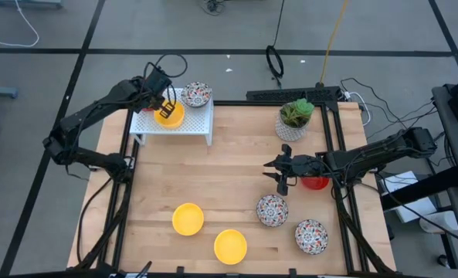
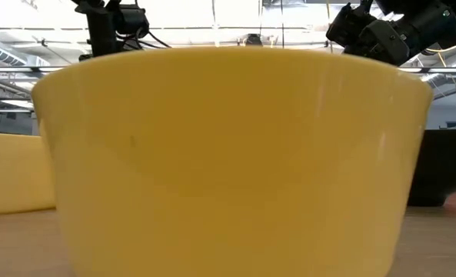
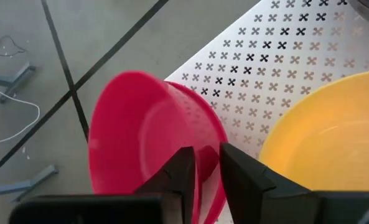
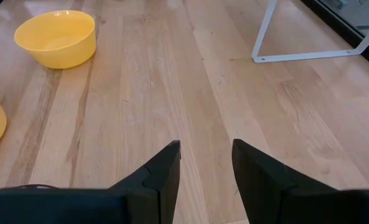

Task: Pick & Place Mini bowls
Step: Stack the top red bowl on the red bowl on the shelf, then stack the top yellow bowl on the yellow bowl on the shelf

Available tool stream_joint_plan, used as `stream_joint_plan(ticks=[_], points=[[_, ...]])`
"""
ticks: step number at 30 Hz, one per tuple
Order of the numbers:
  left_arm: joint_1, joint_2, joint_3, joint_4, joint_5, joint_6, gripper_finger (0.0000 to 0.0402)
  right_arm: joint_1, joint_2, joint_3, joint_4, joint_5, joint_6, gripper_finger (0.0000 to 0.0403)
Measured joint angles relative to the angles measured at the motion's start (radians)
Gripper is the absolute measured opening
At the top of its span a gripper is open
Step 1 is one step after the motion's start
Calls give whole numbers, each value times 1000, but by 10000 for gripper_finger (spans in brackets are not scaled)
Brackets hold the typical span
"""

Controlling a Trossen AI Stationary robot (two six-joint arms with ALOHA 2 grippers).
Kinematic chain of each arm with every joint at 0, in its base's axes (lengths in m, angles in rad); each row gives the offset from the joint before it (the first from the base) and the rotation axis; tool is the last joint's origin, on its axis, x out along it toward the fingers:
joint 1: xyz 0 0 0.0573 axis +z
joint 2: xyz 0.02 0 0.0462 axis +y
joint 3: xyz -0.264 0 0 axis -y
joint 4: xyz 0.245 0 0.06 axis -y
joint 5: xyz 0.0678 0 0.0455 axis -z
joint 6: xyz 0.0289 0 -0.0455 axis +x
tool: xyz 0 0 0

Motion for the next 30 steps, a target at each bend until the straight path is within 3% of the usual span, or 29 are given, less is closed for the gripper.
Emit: stream_joint_plan(ticks=[13,20,23,27,30], points=[[0,-6,0,5,-24,-11,99,0,0,0,0,0,0,132],[-31,-68,33,7,80,-16,148,0,0,0,0,0,-7,132],[-57,-106,35,5,229,-61,166,0,0,0,0,0,-7,132],[-133,-131,35,7,582,-155,176,0,0,0,0,0,-8,132],[-243,-131,35,8,758,-205,176,0,0,0,0,0,-23,132]])
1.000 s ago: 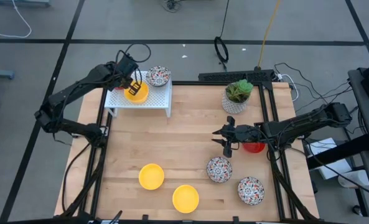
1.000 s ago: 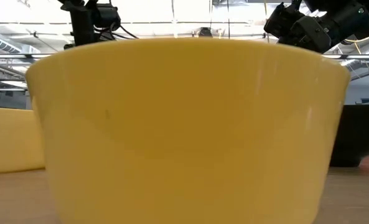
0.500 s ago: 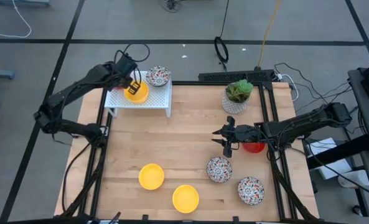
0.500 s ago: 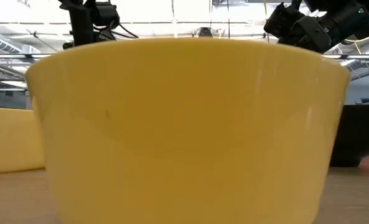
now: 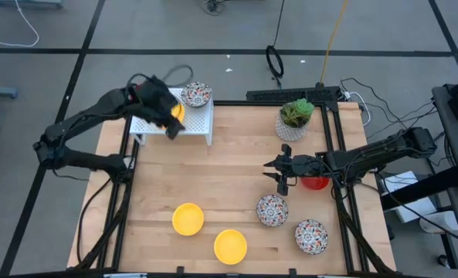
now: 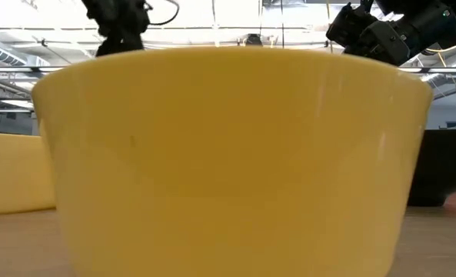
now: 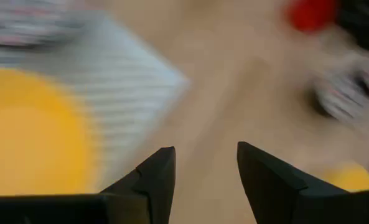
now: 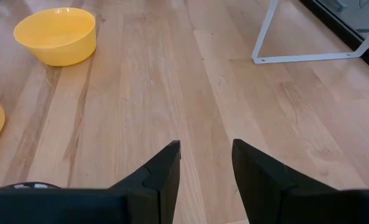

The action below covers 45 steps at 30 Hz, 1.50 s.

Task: Pick & Place Mini bowls
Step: Stack the top yellow bowl on the yellow bowl on the shelf

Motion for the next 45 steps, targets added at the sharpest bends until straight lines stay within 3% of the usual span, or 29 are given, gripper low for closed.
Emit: stream_joint_plan(ticks=[7,11,18,22,28,39,45], points=[[-354,1,-51,107,34,-32,159,0,0,0,0,0,-7,132],[-519,1,-85,152,-44,-87,152,0,0,0,0,0,-7,132],[-727,37,-206,196,-169,-311,164,0,1,0,0,0,-4,132],[-794,67,-302,215,-211,-478,175,0,1,0,5,0,-4,132],[-852,132,-413,280,-211,-606,191,0,1,0,15,0,-3,132],[-898,275,-453,408,-147,-589,185,0,1,0,18,-1,-4,132],[-896,350,-452,442,-140,-583,151,0,1,0,15,-1,-9,132]])
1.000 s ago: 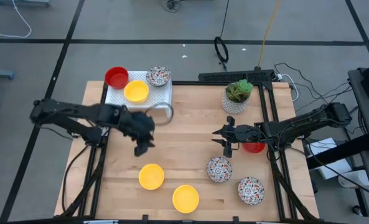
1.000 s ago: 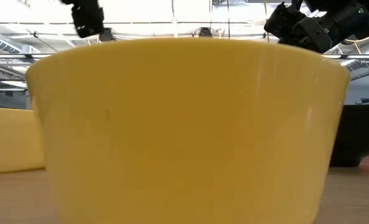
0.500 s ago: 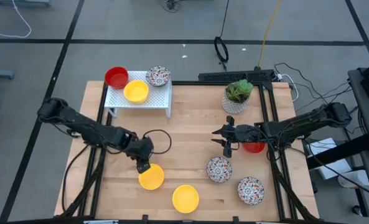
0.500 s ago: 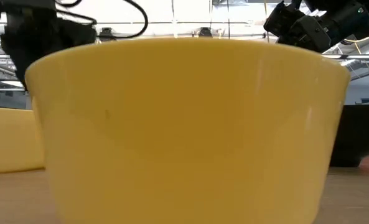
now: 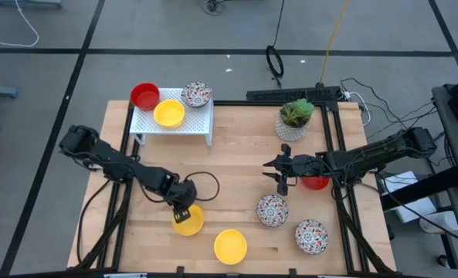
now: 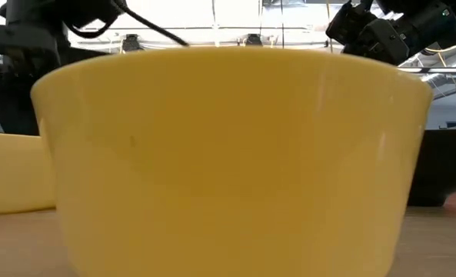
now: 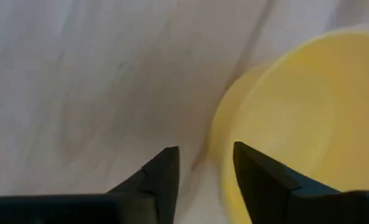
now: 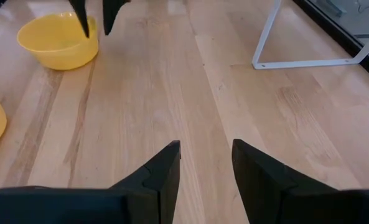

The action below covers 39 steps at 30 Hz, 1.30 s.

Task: Pick & Place Mini bowls
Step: Stack the top yellow bowl on the yellow bowl on the shelf

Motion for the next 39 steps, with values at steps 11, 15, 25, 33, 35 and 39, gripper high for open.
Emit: stream_joint_plan(ticks=[11,15,25,33,35,39], points=[[30,-23,7,7,9,90,16,0,0,0,1,0,-24,132],[62,-91,23,6,4,135,15,0,0,0,0,0,-28,132],[222,-255,161,-13,-135,402,13,0,0,0,7,0,-58,132],[414,-260,316,-104,-178,619,19,0,0,0,6,0,-80,132],[462,-261,351,-137,-208,664,19,-1,0,0,6,0,-80,132],[558,-261,438,-232,-284,719,6,-1,0,0,6,0,-87,132]])
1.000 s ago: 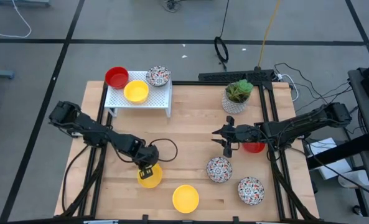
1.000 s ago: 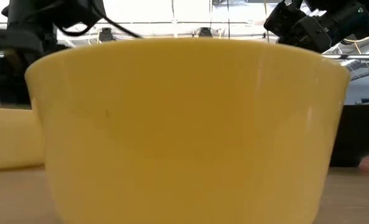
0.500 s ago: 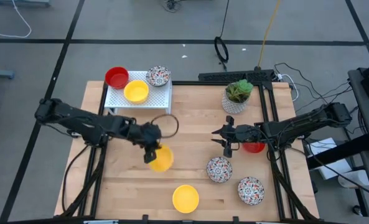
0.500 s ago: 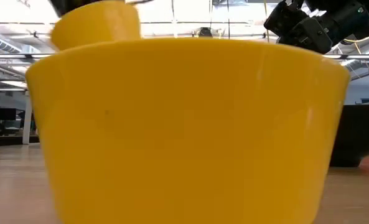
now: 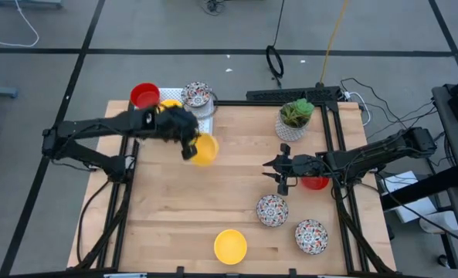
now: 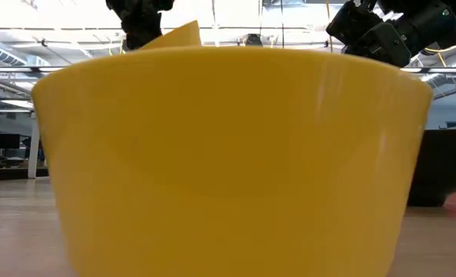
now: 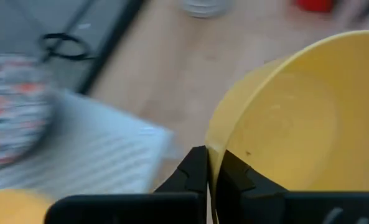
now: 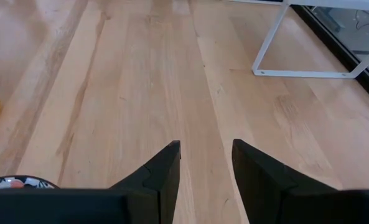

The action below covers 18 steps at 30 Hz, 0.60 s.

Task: Pick & Place Mini bowls
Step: Stack the top yellow bowl on the yellow bowl on the shelf

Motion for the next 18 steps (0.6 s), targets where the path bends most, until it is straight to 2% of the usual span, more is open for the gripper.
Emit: stream_joint_plan(ticks=[5,12,18], points=[[121,0,79,-98,-87,66,20,0,0,0,0,0,-31,132],[301,0,113,-161,-100,114,6,0,0,0,0,0,-38,132],[449,0,113,-209,-106,121,24,0,0,0,0,0,-41,132]])
